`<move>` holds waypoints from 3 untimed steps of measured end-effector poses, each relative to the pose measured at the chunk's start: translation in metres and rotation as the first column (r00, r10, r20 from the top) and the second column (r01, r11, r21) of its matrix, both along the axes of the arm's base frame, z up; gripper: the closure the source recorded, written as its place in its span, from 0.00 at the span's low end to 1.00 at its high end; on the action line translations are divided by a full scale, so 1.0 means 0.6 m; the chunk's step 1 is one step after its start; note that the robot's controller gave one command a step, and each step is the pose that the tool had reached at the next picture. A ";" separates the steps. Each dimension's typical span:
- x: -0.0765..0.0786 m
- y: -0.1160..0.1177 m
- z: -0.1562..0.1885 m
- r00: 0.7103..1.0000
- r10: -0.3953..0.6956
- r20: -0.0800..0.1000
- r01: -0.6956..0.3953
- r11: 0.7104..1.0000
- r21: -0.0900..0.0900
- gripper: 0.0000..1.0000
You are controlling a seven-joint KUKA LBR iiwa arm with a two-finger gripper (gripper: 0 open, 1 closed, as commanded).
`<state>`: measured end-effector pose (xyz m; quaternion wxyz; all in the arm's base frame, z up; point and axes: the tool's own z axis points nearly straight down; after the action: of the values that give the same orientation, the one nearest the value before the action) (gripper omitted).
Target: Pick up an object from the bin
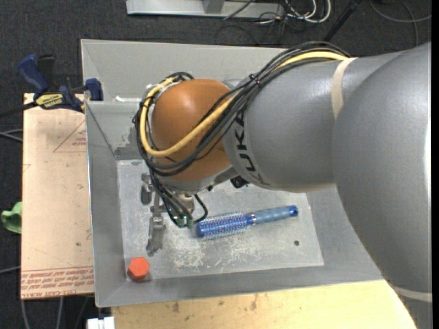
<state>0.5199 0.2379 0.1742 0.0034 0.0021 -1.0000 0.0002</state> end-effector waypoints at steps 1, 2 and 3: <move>-0.024 -0.151 -0.068 0.993 0.122 0.002 -0.122 0.993 -0.003 0.00; -0.003 -0.271 -0.155 0.970 0.242 0.002 -0.242 0.970 -0.002 0.00; -0.003 -0.263 -0.152 0.969 0.246 0.006 -0.246 0.969 0.002 1.00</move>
Offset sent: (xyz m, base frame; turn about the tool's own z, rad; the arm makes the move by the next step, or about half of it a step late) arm -0.0139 -0.0861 -0.0384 -0.1280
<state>0.5182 0.0800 0.0830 0.0005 0.1261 -0.9920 -0.0008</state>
